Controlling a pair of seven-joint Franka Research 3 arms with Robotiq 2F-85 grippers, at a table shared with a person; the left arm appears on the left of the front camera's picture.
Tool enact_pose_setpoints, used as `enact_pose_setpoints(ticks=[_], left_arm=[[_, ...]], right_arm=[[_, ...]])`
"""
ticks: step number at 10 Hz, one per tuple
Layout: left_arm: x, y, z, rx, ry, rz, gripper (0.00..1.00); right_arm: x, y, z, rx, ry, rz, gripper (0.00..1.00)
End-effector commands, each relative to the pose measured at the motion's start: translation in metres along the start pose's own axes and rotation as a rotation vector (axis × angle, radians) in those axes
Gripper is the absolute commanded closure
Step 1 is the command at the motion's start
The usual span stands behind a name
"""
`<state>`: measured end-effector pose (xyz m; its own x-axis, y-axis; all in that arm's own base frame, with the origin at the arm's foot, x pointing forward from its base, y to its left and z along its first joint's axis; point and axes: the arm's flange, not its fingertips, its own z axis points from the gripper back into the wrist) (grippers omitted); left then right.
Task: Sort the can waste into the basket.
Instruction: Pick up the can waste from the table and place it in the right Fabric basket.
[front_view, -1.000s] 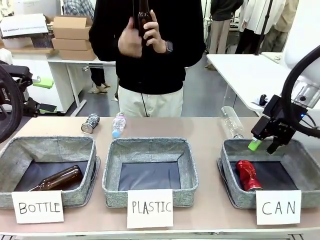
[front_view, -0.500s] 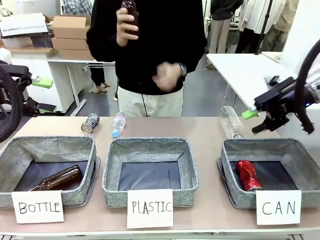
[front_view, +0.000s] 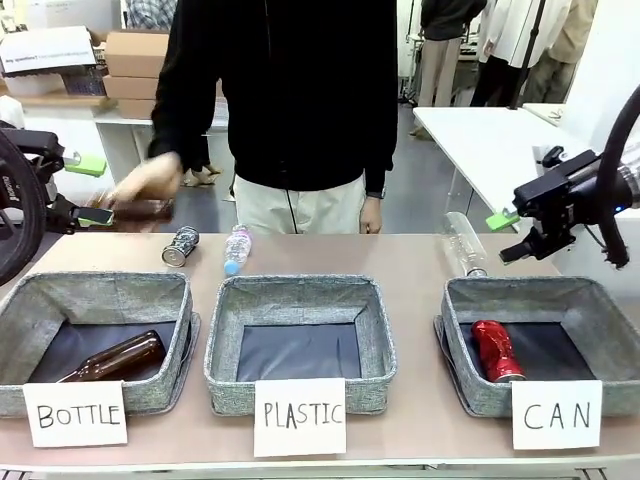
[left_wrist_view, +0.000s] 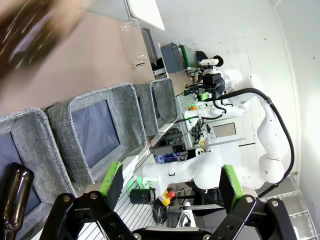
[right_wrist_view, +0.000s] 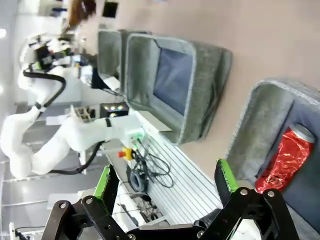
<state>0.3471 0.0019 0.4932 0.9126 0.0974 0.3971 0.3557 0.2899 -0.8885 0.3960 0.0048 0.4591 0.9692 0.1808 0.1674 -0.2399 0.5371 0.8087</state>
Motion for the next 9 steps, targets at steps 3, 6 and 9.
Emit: enact_pose_setpoints(ticks=[3, 6, 9], left_arm=[[0.0004, 0.0001, -0.0012, -0.024, -0.011, -0.023, 0.00], [0.0004, 0.0001, -0.0012, -0.024, -0.011, -0.023, 0.00], [0.0004, 0.0001, -0.0012, -0.024, -0.011, -0.023, 0.00]], right_arm=[[0.0006, 0.0022, 0.0025, -0.034, 0.002, -0.026, 0.00], [0.0006, 0.0022, 0.0025, -0.034, 0.002, -0.026, 0.00], [0.0006, 0.0022, 0.0025, -0.034, 0.002, -0.026, 0.00]])
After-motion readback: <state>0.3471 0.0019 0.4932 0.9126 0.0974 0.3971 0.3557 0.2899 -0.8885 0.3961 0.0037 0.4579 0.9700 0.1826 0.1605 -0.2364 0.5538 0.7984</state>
